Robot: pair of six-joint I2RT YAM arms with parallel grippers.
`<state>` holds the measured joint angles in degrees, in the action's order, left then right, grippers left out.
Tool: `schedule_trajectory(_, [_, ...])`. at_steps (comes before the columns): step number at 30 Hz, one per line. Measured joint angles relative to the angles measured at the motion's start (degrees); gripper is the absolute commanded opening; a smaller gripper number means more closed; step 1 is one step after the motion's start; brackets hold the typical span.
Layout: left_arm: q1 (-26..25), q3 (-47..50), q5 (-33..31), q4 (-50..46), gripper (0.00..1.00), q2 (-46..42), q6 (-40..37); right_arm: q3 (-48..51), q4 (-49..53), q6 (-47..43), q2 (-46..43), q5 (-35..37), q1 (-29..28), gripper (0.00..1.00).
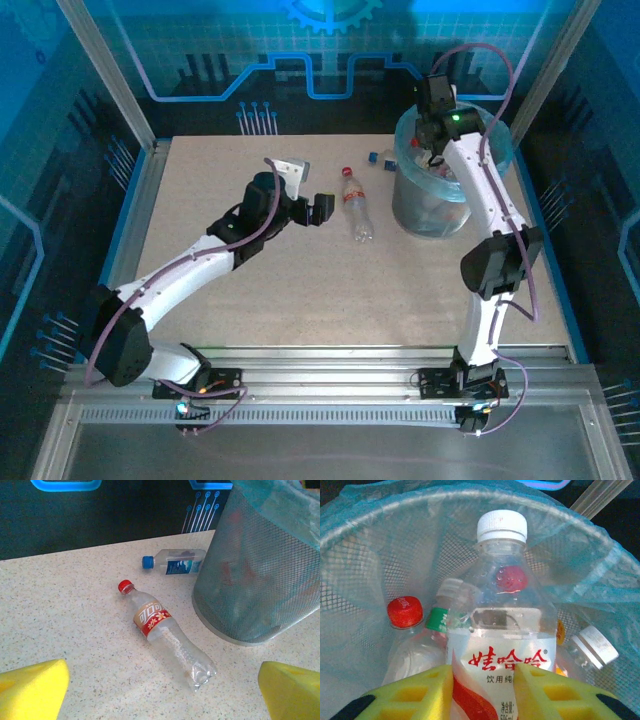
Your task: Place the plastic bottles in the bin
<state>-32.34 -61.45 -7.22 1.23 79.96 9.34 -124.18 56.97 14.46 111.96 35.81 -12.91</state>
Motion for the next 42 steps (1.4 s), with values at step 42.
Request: schedule_trajectory(42, [0.1, -16.1, 7.5, -14.0, 0.94, 22.5, 19.8, 48.3, -18.4, 12.8, -53.7, -8.9, -13.8, 0.75])
